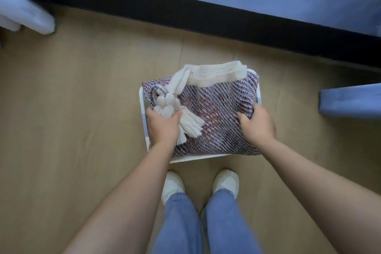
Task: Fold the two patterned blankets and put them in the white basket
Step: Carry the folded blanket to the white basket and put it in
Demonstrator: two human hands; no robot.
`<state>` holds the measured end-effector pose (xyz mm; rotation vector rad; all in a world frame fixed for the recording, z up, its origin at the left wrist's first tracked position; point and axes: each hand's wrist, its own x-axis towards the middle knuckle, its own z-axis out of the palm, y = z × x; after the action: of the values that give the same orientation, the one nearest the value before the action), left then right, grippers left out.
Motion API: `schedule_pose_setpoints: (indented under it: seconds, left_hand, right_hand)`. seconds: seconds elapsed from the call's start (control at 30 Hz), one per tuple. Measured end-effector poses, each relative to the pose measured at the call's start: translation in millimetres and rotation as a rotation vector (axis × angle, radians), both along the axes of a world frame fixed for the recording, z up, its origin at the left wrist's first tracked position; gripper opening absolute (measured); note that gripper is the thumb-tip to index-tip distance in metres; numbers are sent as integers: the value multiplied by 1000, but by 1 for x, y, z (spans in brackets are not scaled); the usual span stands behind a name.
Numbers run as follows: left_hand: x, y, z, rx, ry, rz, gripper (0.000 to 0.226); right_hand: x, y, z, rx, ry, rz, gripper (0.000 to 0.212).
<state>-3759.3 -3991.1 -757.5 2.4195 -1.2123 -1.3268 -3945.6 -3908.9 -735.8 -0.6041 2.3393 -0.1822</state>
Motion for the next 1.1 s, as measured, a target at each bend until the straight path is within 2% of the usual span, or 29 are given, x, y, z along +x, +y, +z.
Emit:
schedule_pose_setpoints:
  seconds: [0.07,0.23,0.33,0.5,0.63,0.7,0.73,0.8,0.87,0.93,1.0,1.1]
  left_hand:
    - [1,-1,-19,7,-58,-5,81]
    - [9,7,-50,38,-219,-88,66]
    - [10,7,-62,49,-269,-119,71]
    - [2,3,-90,129,-306,-240,62]
    - [4,-2,-111,167,-379,-389,55]
    - [6,-6,-119,209,-374,-384,66]
    - [7,-7,-121,222,-360,-363,75]
    - [8,-6,-118,181,-332,-359,97]
    - [8,2,-111,12,-360,-540,108]
    - [9,11,-107,-124,-388,-824,119]
    - [8,13,-109,-119,-432,-1053,127]
    - [6,6,-122,-62,-456,-1196,130]
  right_hand:
    - [2,-2,-17,39,16,25,29]
    - [1,-3,-44,130,55,93,19]
    - [-4,-10,-57,219,51,146,12]
    - [-8,-23,-92,342,71,258,13]
    - [-8,-29,-115,405,49,265,22]
    - [-12,-27,-121,377,48,209,4]
    - [-14,-24,-125,344,63,175,16]
    - [-11,-19,-122,227,138,190,52]
    - [0,-14,-114,28,208,380,78]
    - [14,-10,-108,-103,171,682,94]
    - [24,-9,-113,-52,160,951,110]
    - [32,-18,-135,90,166,1052,126]
